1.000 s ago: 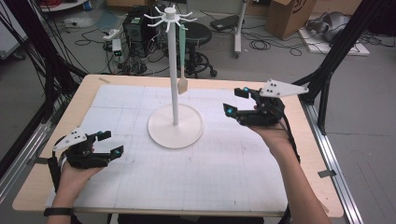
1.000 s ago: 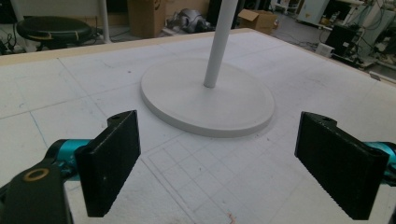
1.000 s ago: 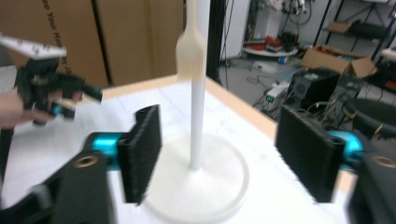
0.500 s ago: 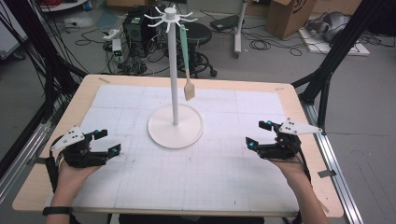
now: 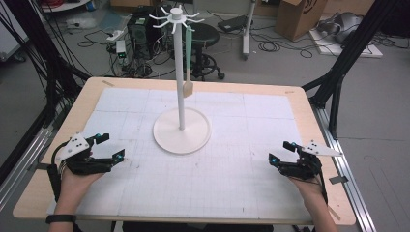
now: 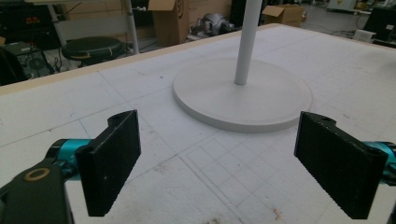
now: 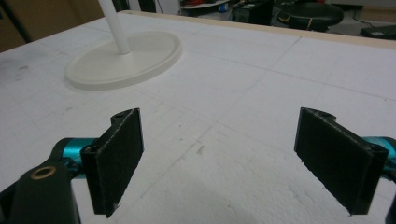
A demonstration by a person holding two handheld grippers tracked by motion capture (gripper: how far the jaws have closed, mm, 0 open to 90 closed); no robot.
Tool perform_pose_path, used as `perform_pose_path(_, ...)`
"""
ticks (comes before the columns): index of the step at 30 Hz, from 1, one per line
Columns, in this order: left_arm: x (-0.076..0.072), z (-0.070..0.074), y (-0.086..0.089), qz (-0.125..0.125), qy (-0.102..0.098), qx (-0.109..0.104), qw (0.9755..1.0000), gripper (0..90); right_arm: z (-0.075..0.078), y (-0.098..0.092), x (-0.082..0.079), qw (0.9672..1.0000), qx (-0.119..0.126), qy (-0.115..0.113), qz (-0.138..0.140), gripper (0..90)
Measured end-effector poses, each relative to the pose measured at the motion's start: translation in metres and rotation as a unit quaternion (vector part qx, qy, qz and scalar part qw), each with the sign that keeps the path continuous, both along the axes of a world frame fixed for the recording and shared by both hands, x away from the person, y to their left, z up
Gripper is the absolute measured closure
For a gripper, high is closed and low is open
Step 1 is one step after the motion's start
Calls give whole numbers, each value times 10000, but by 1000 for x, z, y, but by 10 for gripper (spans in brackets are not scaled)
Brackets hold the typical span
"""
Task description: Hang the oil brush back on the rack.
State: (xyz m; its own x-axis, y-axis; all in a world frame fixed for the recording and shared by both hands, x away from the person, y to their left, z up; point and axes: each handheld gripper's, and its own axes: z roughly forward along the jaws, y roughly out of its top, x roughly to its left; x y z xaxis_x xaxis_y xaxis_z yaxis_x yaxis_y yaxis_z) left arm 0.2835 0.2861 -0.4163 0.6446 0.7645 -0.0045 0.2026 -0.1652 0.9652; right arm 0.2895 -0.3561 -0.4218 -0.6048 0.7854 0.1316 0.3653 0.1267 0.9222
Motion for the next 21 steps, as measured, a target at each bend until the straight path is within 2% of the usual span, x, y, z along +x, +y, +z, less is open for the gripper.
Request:
perform_pose_path(5, 1, -2, -1, 40, 13, -1, 10000, 152, -4, -9, 2, 9997, -81, 100, -197, 146)
perform_pose_path(7, 1, -2, 0, 41, 27, -2, 10000, 152, -4, -10, 2, 9997, -100, 73, -220, 146)
perform_pose_path(12, 2, -2, 1, 88, -9, -70, 9999, 152, -5, -9, 2, 9997, -129, 88, -194, 146)
perform_pose_path(21, 3, -3, 0, 124, 28, -19, 9999, 152, -5, -11, 0, 9996, -136, 109, -223, 146)
